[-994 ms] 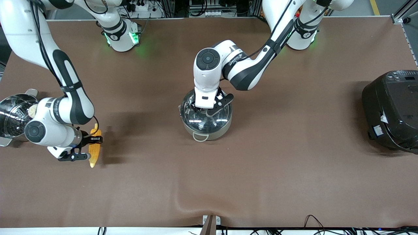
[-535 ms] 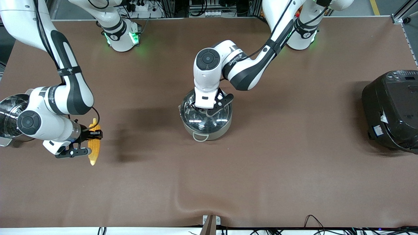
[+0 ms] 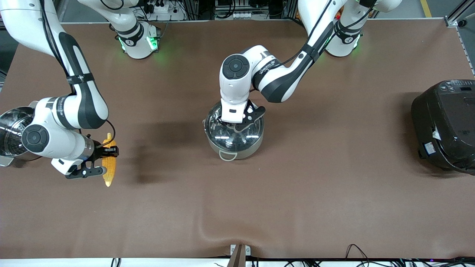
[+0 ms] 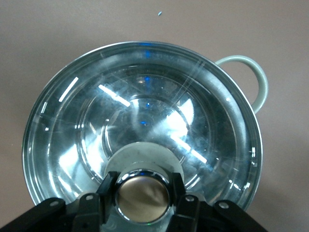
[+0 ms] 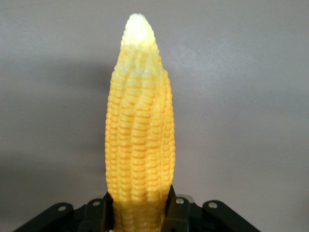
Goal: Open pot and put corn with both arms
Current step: 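Lift the lid aside with the left gripper while the right gripper carries corn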
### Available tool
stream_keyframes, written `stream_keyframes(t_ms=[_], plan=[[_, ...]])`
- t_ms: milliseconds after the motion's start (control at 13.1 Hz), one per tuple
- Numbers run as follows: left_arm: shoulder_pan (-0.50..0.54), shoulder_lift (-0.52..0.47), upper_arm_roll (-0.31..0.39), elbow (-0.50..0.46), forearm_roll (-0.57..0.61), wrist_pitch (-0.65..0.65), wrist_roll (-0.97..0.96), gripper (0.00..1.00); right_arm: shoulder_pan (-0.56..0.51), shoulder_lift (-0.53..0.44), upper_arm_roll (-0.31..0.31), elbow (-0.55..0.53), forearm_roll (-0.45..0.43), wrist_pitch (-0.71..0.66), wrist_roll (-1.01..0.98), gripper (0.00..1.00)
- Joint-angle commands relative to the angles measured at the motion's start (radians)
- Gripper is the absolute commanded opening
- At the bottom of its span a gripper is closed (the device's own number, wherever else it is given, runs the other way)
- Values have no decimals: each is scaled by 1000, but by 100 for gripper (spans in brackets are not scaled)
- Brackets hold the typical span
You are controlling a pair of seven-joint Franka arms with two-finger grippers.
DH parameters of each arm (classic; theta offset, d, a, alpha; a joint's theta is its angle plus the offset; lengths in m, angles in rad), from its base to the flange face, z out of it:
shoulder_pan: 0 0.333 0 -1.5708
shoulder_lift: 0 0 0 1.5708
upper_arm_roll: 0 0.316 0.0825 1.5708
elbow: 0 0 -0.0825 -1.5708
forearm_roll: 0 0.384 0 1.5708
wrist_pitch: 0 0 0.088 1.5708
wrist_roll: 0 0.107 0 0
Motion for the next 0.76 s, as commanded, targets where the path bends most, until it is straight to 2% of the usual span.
stream_keyframes(t_ms=[0, 382, 535, 688], plan=[[18, -66, 2, 7, 47, -92, 27, 0, -2, -53, 34, -19, 7, -38, -22, 0], [95, -198, -1, -2, 44, -245, 165, 0, -3, -104, 116, -14, 21, -81, -23, 0], [150, -253, -4, -25, 33, -288, 247, 0, -3, -109, 155, 25, 93, -141, -22, 0], [240, -316, -9, -100, 18, -293, 336, 0, 8, -101, 189, 111, 200, -237, -11, 0]])
